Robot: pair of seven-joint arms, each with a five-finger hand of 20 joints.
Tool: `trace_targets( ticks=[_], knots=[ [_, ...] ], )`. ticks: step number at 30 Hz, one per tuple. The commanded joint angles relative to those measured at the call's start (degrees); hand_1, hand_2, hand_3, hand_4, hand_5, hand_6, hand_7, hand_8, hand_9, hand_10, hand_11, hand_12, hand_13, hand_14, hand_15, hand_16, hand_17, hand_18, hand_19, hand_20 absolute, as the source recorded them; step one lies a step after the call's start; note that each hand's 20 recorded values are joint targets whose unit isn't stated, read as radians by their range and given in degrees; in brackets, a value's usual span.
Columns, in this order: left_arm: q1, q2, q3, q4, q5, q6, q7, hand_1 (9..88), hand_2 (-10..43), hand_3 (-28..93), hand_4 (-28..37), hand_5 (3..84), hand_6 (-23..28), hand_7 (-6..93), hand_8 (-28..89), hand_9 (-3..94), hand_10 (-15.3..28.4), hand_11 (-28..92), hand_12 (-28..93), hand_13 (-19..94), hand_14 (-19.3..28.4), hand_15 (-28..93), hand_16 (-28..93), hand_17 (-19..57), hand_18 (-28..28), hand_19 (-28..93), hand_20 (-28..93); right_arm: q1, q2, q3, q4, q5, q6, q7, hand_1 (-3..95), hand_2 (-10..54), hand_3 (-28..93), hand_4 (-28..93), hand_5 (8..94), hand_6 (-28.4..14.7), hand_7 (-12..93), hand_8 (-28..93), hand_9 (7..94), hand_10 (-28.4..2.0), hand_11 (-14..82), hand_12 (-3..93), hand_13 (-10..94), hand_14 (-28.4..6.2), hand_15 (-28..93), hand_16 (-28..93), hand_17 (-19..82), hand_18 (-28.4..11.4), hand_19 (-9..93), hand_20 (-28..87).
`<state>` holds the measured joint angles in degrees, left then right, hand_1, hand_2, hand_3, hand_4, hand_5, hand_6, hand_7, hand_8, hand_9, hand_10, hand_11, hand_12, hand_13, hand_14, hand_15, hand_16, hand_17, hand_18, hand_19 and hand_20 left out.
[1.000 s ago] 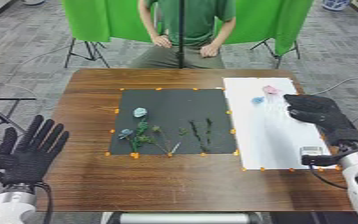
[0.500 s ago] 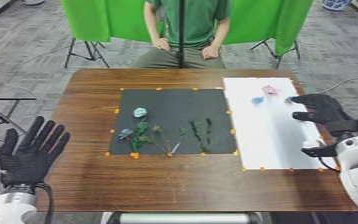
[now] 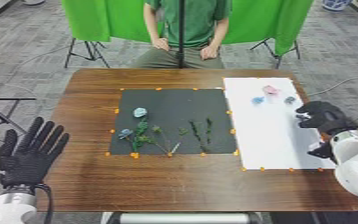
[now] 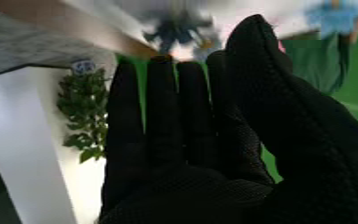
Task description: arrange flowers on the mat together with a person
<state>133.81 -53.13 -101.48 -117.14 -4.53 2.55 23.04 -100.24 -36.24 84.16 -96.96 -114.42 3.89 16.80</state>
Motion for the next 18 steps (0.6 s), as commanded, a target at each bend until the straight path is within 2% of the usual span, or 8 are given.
trace_targets(
  ticks=[1, 4, 7, 9, 11, 13, 16, 18],
  knots=[
    [0.2, -0.5, 0.33, 0.45, -0.1, 0.35, -0.42, 25.5, 11.0, 69, -28.3, 44.9, 6.7, 7.7, -8, 41.3, 13.7, 14, 8, 31, 16.1, 32, -7, -2.8, 13.9, 32, 14, 3.1, 0.1, -3.9, 2.9, 1.0, -3.3, -1.9, 58.2, -9.5, 67, -28, 50.5, 3.6, 23, -16, 50.5, -5.2, 7.1, 13.0, 47, -4.6, 16, 12, 35, -6.9, 13, 41],
    [0.3, -0.53, 0.29, 0.35, -0.08, 0.4, -0.68, 25.4, 11.1, 69, -28.3, 45.0, 6.7, 7.7, -8, 41.3, 13.8, 14, 8, 31, 16.1, 32, -7, -2.9, 14.0, 32, 14, 2.6, -0.3, -4.6, 2.8, 0.7, -2.4, -1.9, 59.5, -9.5, 65, -28, 54.6, 4.6, 25, -17, 56.6, -4.9, 9.5, 14.5, 52, -3.8, 18, 14, 35, -7.1, 18, 44],
    [0.2, -0.5, 0.46, 0.46, -0.09, 0.46, -0.54, 25.5, 11.1, 69, -28.3, 44.9, 6.7, 7.7, -8, 41.3, 13.7, 14, 8, 31, 16.1, 32, -7, -3.0, 14.1, 32, 14, 2.5, -0.5, -5.6, 2.9, 0.3, -0.9, -2.0, 62.2, -9.5, 61, -28, 58.9, 6.0, 32, -10, 64.0, -5.0, 14.2, 17.7, 60, -2.6, 19, 26, 33, -8.3, 34, 44],
    [0.0, -0.52, 0.52, 0.5, -0.04, 0.42, -0.62, 25.5, 11.1, 69, -28.3, 44.9, 6.8, 7.7, -8, 41.3, 13.7, 14, 8, 31, 16.2, 32, -7, -3.0, 14.1, 32, 14, 2.2, -0.6, -5.8, 2.8, 0.6, 0.2, -2.1, 66.6, -9.5, 56, -28, 60.2, 5.8, 36, -7, 69.0, -4.2, 9.8, 27.0, 64, -0.8, 15, 37, 32, -8.5, 42, 44],
    [0.0, -0.52, 0.66, 0.53, -0.07, 0.44, -0.64, 25.6, 11.1, 69, -28.3, 44.9, 6.8, 7.6, -8, 41.2, 13.7, 14, 8, 31, 16.2, 32, -7, -3.0, 14.1, 32, 14, 1.6, -0.6, -5.8, 2.5, 1.1, 1.7, -2.5, 68.0, -9.5, 58, -28, 61.4, 5.9, 39, -6, 73.8, -3.8, 6.3, 34.3, 68, 0.0, 15, 43, 32, -8.7, 47, 44],
    [0.1, -0.63, 0.64, 0.45, -0.07, 0.6, -0.64, 25.6, 11.1, 69, -28.3, 44.9, 6.8, 7.6, -8, 41.2, 13.7, 14, 8, 31, 16.2, 32, -7, -3.0, 14.1, 32, 14, 1.1, -0.5, -5.7, 1.9, 2.0, 3.8, -3.2, 68.8, -9.5, 61, -28, 62.3, 6.0, 38, -6, 75.0, -3.7, 6.0, 36.0, 69, 0.2, 16, 44, 32, -8.3, 51, 43],
    [0.2, -0.63, 0.65, 0.47, -0.14, 0.72, -0.6, 25.6, 11.1, 69, -28.3, 44.9, 6.8, 7.6, -8, 41.2, 13.7, 14, 8, 31, 16.2, 32, -7, -3.0, 14.1, 32, 14, 0.0, 0.1, -4.9, -0.6, 4.1, 6.7, -4.6, 69.9, -9.5, 62, -28, 63.0, 5.8, 37, -5, 75.4, -3.7, 6.1, 36.8, 70, 0.3, 16, 46, 28, -7.5, 67, 29],
    [0.3, -0.65, 0.53, 0.39, -0.16, 0.67, -0.61, 25.6, 11.1, 69, -28.3, 44.9, 6.7, 7.6, -8, 41.2, 13.7, 14, 8, 31, 16.2, 32, -7, -3.1, 14.1, 32, 14, -0.8, 0.2, -3.8, -3.5, 7.6, 6.9, -5.9, 70.0, -9.5, 62, -28, 63.3, 5.6, 37, -4, 75.6, -3.7, 6.3, 36.9, 70, 0.2, 17, 46, 28, -7.4, 70, 27]
  ],
)
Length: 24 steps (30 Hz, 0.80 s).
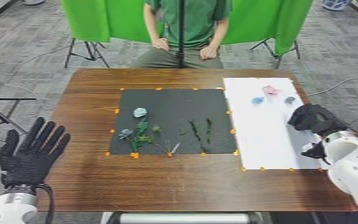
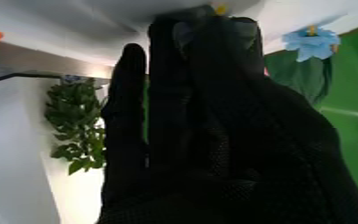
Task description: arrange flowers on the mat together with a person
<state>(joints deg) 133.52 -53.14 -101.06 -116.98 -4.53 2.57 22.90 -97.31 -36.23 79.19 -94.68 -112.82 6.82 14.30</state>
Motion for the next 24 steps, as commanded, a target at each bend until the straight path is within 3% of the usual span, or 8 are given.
trace_targets(
  ticks=[1, 4, 10, 16, 24],
  knots=[
    [0.8, -0.63, 0.07, 0.15, -0.16, 0.72, -0.37, 25.6, 11.1, 69, -28.3, 44.9, 6.7, 7.6, -8, 41.2, 13.7, 14, 8, 31, 16.2, 32, -7, -3.1, 14.1, 32, 14, -3.8, -0.1, 1.5, -7.2, 8.4, 3.9, -4.2, 69.9, -9.5, 62, -28, 63.3, 5.6, 37, -4, 75.7, -3.7, 6.3, 36.9, 70, 0.2, 17, 46, 28, -7.4, 71, 26],
    [1.2, -0.68, -0.19, 0.04, -0.28, 0.98, -0.39, 25.6, 11.1, 69, -28.3, 44.9, 6.7, 7.7, -8, 41.1, 13.7, 14, 8, 31, 16.2, 32, -7, -3.1, 14.2, 32, 14, -1.1, -1.8, 0.0, -10.8, 19.1, 2.7, -6.9, 69.4, -9.5, 62, -28, 63.3, 5.2, 37, -5, 75.6, -3.9, 6.3, 37.1, 70, 0.1, 17, 46, 28, -7.5, 69, 26],
    [0.7, -0.36, 0.31, 0.05, -0.12, 0.84, -0.76, 25.7, 11.1, 69, -28.3, 44.9, 6.8, 7.7, -8, 41.2, 13.7, 14, 8, 31, 16.3, 32, -7, -3.1, 14.2, 32, 14, 7.9, -6.4, -8.0, -14.5, 26.1, -0.6, -12.5, 69.2, -9.5, 62, -28, 63.3, 4.7, 36, -5, 75.3, -4.5, 6.2, 37.0, 70, -0.3, 17, 45, 29, -7.1, 68, 27],
    [0.6, 0.08, 0.77, 0.08, -0.46, 1.17, -0.83, 25.6, 11.2, 69, -28.3, 45.0, 6.8, 7.7, -8, 41.1, 13.7, 14, 8, 31, 16.2, 32, -7, -3.1, 14.2, 32, 14, 21.1, -14.3, -21.7, -10.8, 28.5, -3.7, -14.8, 69.1, -9.5, 61, -28, 63.1, 4.5, 36, -5, 74.7, -4.7, 5.9, 36.6, 69, -0.4, 16, 45, 30, -6.8, 66, 27],
    [-0.7, 0.41, 1.5, 0.59, -0.45, 1.17, -1.41, 25.7, 11.1, 69, -28.3, 44.9, 6.8, 7.7, -8, 41.1, 13.7, 14, 8, 31, 16.2, 32, -7, -3.1, 14.2, 32, 14, 32.2, -20.1, -37.8, -6.1, 14.2, -0.9, -12.5, 68.5, -9.5, 62, -28, 63.0, 4.1, 34, -5, 73.7, -5.2, 5.6, 35.6, 69, -0.6, 16, 44, 31, -7.2, 61, 31]
  ],
)
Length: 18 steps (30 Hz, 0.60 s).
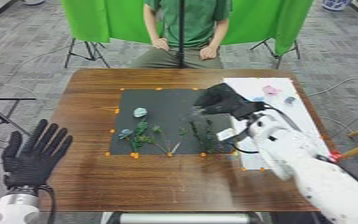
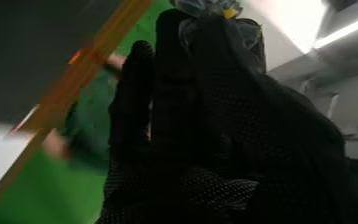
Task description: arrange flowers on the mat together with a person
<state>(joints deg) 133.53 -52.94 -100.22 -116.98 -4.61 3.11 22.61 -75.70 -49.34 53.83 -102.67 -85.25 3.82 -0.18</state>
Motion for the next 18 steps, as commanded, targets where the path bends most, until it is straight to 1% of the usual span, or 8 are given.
trace_targets(
  ticks=[1, 3, 6, 9, 11, 16, 17, 18],
  knots=[
    [-0.8, 0.29, 0.72, 0.67, -0.41, 0.58, -1.14, 25.7, 11.2, 69, -28.3, 44.9, 6.8, 7.7, -8, 41.1, 13.7, 14, 8, 31, 16.2, 32, -7, -3.1, 14.2, 32, 14, 11.5, -7.5, -14.1, 2.8, -14.3, 2.3, 1.7, 68.4, -9.5, 62, -28, 62.9, 4.0, 34, -5, 73.7, -5.3, 5.6, 35.5, 69, -0.6, 16, 44, 31, -7.3, 61, 31],
    [-1.3, 0.34, 0.84, 0.88, -0.28, 0.7, -1.44, 25.7, 11.2, 69, -28.3, 44.9, 6.8, 7.7, -8, 41.1, 13.7, 14, 8, 31, 16.2, 32, -7, -3.1, 14.2, 32, 14, 12.7, -8.5, -16.2, 4.2, -17.5, 1.9, 2.2, 68.3, -9.5, 62, -28, 62.8, 4.0, 34, -5, 73.5, -5.5, 5.6, 35.4, 69, -0.6, 16, 44, 31, -7.4, 60, 32],
    [-1.2, 0.35, 0.59, 0.83, -0.23, 0.89, -1.82, 25.6, 11.2, 69, -28.3, 44.9, 6.8, 7.7, -8, 41.1, 13.7, 14, 8, 31, 16.2, 32, -7, -3.1, 14.2, 32, 14, 14.3, -10.3, -19.1, 6.5, -21.0, 2.3, 2.9, 68.2, -9.5, 62, -28, 62.6, 3.8, 34, -5, 73.2, -5.7, 5.5, 35.2, 68, -0.9, 16, 44, 32, -7.6, 59, 32],
    [-1.3, 0.48, 0.63, 0.94, -0.55, 0.89, -1.75, 25.7, 11.2, 69, -28.3, 44.9, 6.8, 7.7, -8, 41.1, 13.7, 14, 8, 31, 16.1, 32, -7, -3.1, 14.2, 32, 14, 15.4, -12.0, -21.1, 8.6, -23.7, 2.4, 3.5, 68.2, -9.5, 62, -28, 62.5, 3.7, 33, -5, 73.0, -5.6, 5.5, 35.1, 68, -0.9, 15, 44, 32, -7.7, 58, 33],
    [-1.8, 0.62, 0.82, 1.25, -0.48, 0.69, -1.89, 25.7, 11.2, 69, -28.3, 44.9, 6.8, 7.7, -8, 41.1, 13.7, 14, 8, 31, 16.2, 32, -7, -3.1, 14.2, 32, 14, 16.2, -12.8, -22.5, 9.8, -23.9, 2.6, 3.6, 68.2, -9.5, 62, -28, 62.4, 3.6, 33, -5, 72.8, -5.5, 5.5, 35.0, 68, -1.0, 15, 44, 32, -7.7, 57, 33],
    [-2.0, 0.69, 1.1, 1.27, -0.57, 0.62, -1.93, 25.7, 11.2, 69, -28.3, 45.0, 6.8, 7.6, -8, 41.1, 13.7, 14, 8, 31, 16.1, 32, -7, -3.1, 14.2, 32, 14, 16.0, -14.1, -23.7, 11.4, -27.0, 1.6, 4.4, 68.1, -9.5, 62, -28, 61.9, 3.6, 33, -5, 72.0, -5.4, 5.3, 34.6, 68, -0.9, 15, 44, 33, -7.9, 54, 35],
    [-2.2, 0.65, 1.12, 1.36, -0.49, 0.68, -2.26, 25.7, 11.2, 69, -28.3, 45.0, 6.8, 7.7, -8, 41.2, 13.7, 14, 8, 31, 16.1, 32, -7, -3.1, 14.2, 32, 14, 15.8, -14.0, -23.8, 11.5, -26.9, 1.4, 4.8, 68.0, -9.5, 62, -28, 61.8, 3.5, 33, -5, 71.5, -5.4, 5.9, 34.1, 68, -0.9, 15, 44, 33, -7.8, 53, 36],
    [-2.2, 0.67, 1.12, 1.34, -0.54, 0.65, -2.12, 25.7, 11.2, 69, -28.3, 45.0, 6.8, 7.6, -8, 41.2, 13.7, 14, 8, 31, 16.2, 32, -7, -3.1, 14.2, 32, 14, 15.7, -13.9, -23.9, 11.5, -26.4, 1.2, 4.9, 68.0, -9.5, 62, -28, 61.5, 3.6, 32, -6, 70.7, -5.5, 6.8, 33.3, 67, -0.9, 15, 43, 33, -7.7, 52, 36]
  ],
)
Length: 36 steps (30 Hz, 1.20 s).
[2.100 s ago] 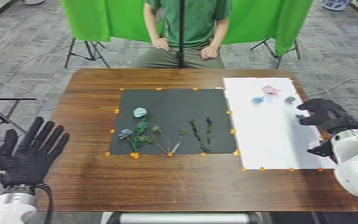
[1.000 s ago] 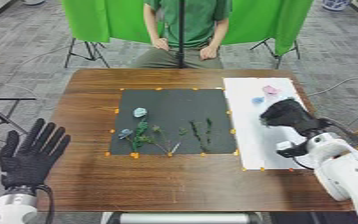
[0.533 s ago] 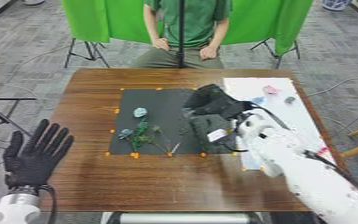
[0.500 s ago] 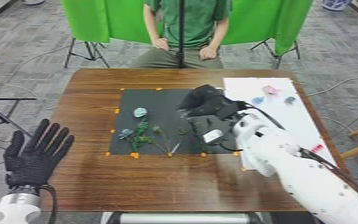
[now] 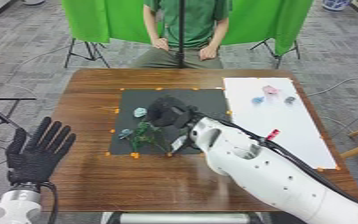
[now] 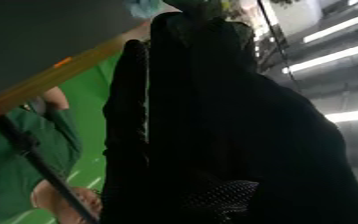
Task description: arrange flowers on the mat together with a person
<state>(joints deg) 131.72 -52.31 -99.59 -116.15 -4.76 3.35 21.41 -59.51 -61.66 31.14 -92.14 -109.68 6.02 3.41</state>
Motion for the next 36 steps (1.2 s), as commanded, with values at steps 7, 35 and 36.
trace_targets(
  ticks=[7, 35, 36],
  knots=[
    [0.4, -0.28, 0.06, 0.29, -1.03, 0.76, -0.73, 25.7, 11.3, 69, -28.3, 45.0, 6.9, 7.6, -8, 41.1, 13.7, 14, 8, 31, 16.1, 32, -7, -3.1, 14.2, 32, 14, -2.2, -0.9, -0.7, 0.7, -3.3, -2.2, 2.5, 65.4, -9.5, 65, -28, 61.3, 3.2, 32, -6, 62.6, -8.1, 14.5, 20.8, 63, -2.6, 11, 40, 35, -8.2, 42, 40],
    [3.7, -1.77, -1.83, -0.98, -0.91, 0.54, 1.12, 25.4, 11.0, 69, -28.3, 45.0, 6.9, 7.6, -8, 41.2, 13.7, 14, 8, 31, 16.1, 32, -7, -3.1, 14.2, 32, 13, -30.1, 13.6, 34.0, -15.7, 42.5, 4.8, -2.5, 28.6, 8.0, 72, -24, 52.7, -3.7, 14, -12, 47.9, -11.9, 5.5, 9.7, 36, -8.8, 10, 10, 25, -12.1, 25, 27],
    [3.6, -1.74, -1.88, -0.96, -0.92, 0.47, 1.21, 25.4, 11.0, 69, -28.3, 44.9, 6.8, 7.6, -8, 41.1, 13.7, 14, 8, 31, 16.1, 32, -7, -3.1, 14.2, 32, 13, -31.7, 14.1, 35.9, -15.8, 42.1, 4.7, -2.6, 28.0, 8.6, 72, -24, 52.6, -4.0, 14, -12, 47.5, -12.1, 5.4, 9.4, 36, -8.8, 10, 9, 25, -12.0, 24, 27]
  ],
)
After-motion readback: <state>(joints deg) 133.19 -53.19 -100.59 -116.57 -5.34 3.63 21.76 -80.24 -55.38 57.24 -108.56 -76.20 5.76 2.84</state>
